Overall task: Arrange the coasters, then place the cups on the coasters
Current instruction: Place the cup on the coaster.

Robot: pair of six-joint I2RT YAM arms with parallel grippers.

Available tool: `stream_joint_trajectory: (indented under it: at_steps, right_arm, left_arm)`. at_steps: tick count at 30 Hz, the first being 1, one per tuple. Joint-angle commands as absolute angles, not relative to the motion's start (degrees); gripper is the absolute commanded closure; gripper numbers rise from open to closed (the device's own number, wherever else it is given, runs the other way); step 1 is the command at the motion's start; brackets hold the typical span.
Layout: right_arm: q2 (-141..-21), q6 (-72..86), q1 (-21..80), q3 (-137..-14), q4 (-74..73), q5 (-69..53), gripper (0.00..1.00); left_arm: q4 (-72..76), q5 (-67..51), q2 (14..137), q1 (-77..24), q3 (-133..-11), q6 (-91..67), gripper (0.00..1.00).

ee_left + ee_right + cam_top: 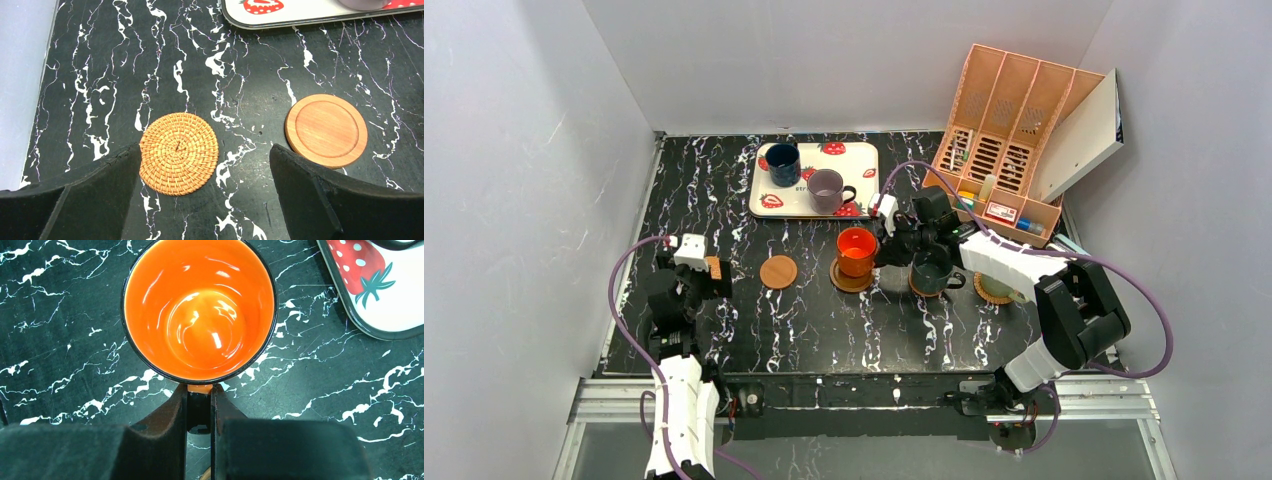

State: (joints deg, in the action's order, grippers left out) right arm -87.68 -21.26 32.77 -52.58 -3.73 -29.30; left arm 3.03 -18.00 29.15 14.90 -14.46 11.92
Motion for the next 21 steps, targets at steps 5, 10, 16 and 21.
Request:
stream_joint_trajectory:
  at_steps: [5, 10, 16, 21]
  right_arm:
    - [-85.4, -21.7, 33.1, -52.6, 2.8, -32.2, 0.99]
    - [-85.0, -21.7, 33.1, -52.1, 3.3, -32.6, 0.99]
    - [-85.2, -21.8, 33.1, -51.6, 4.0, -33.1, 0.99]
    - [-85.2, -21.8, 33.1, -51.3, 4.4, -33.4, 0.99]
  left_arm:
    - [3.9, -18.6, 28.9, 15.1, -13.6, 12.7, 0.02]
    - [3.9, -18.4, 29.1, 15.1, -13.7, 12.6, 0.02]
    - [4.1, -18.5, 29.5, 15.1, -13.6, 12.7, 0.02]
    - [4.1, -18.5, 29.8, 15.1, -13.7, 12.7, 0.02]
